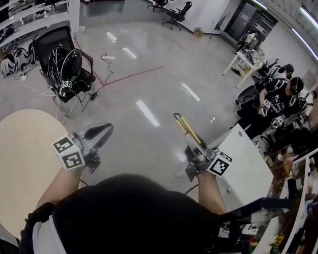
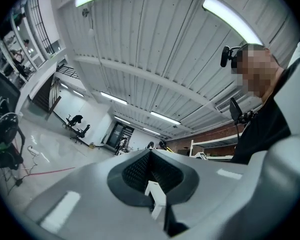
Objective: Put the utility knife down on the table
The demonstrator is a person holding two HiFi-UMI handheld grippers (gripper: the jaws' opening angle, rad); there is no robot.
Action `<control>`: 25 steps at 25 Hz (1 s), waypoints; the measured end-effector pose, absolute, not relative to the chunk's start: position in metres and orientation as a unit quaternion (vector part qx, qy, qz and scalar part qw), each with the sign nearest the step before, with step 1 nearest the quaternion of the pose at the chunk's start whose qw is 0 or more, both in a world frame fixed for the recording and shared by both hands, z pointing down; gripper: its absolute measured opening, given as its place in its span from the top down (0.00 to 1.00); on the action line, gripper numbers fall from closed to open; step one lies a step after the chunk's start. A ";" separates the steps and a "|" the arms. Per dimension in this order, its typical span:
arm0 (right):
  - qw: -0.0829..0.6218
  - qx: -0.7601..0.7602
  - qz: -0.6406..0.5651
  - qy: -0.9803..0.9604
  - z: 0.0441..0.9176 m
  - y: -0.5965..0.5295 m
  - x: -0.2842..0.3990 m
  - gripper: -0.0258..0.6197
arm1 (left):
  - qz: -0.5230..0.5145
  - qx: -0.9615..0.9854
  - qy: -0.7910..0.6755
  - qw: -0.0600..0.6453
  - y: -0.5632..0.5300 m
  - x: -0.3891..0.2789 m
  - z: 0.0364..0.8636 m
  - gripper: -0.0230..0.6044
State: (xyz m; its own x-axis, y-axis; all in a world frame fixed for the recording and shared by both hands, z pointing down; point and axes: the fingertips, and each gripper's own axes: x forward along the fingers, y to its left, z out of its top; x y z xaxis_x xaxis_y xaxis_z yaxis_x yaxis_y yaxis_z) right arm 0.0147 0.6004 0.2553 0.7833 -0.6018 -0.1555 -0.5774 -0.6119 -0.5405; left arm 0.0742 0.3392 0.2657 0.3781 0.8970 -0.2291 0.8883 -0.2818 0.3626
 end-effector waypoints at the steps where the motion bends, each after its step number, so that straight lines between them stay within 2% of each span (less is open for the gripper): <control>1: 0.295 -0.893 -0.023 0.339 0.258 0.595 0.028 0.82 | 0.011 0.809 0.545 0.220 0.330 0.081 0.270 0.97; 6: 0.304 -0.868 -0.040 0.391 0.261 0.592 0.089 0.82 | 0.012 0.846 0.487 0.216 0.316 0.113 0.271 0.97; 15: 0.306 -0.804 -0.072 0.505 0.255 0.627 0.224 0.82 | -0.017 0.901 0.373 0.221 0.357 0.178 0.255 0.97; 21: 0.306 -0.772 -0.087 0.551 0.254 0.642 0.279 0.82 | -0.024 0.917 0.335 0.217 0.388 0.202 0.256 0.97; 25: 0.301 -0.754 -0.095 0.577 0.257 0.615 0.300 0.82 | -0.019 0.932 0.289 0.218 0.364 0.197 0.259 0.97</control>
